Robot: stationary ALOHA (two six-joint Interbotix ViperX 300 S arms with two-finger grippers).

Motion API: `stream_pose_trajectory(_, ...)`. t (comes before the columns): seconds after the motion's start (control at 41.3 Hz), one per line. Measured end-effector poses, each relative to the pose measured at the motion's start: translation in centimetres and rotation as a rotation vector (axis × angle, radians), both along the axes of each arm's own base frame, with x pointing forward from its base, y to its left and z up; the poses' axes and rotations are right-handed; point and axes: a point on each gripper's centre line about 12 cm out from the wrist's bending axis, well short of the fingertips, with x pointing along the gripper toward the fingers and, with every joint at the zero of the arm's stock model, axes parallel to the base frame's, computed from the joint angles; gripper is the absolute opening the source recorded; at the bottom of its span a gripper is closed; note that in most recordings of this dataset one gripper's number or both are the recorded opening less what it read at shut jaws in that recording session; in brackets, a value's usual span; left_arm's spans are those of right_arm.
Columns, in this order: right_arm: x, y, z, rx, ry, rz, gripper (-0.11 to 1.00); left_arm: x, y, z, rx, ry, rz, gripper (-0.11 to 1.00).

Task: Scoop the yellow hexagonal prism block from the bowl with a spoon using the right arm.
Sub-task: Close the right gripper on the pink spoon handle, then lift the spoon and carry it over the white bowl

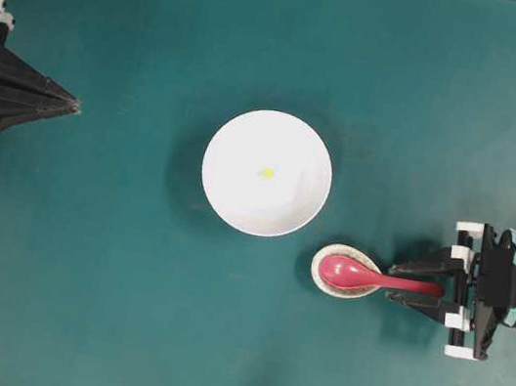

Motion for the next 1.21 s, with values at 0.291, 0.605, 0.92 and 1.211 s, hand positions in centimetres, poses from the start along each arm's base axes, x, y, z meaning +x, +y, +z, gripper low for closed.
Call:
stream_pose_trajectory(0.291, 0.0, 0.0, 0.0, 0.0, 0.0, -0.002, 0.27, 0.0, 0.0, 0.0, 0.0, 0.002, -0.002, 0.04)
stream_pose_trajectory(0.605, 0.1, 0.1, 1.3, 0.024, -0.045, 0.003, 0.25, 0.0, 0.0, 0.0, 0.001, 0.002, -0.002, 0.04)
stream_pose_trajectory(0.92, 0.6, -2.2, 5.9, 0.022, -0.099, -0.023, 0.25, 0.0, 0.0, -0.5, 0.002, 0.043, -0.002, 0.04)
stream_pose_trajectory(1.211, 1.8, -5.4, 11.0, -0.025, -0.06, -0.021, 0.25, 0.0, 0.2, -0.5, 0.001, 0.041, 0.009, 0.04)
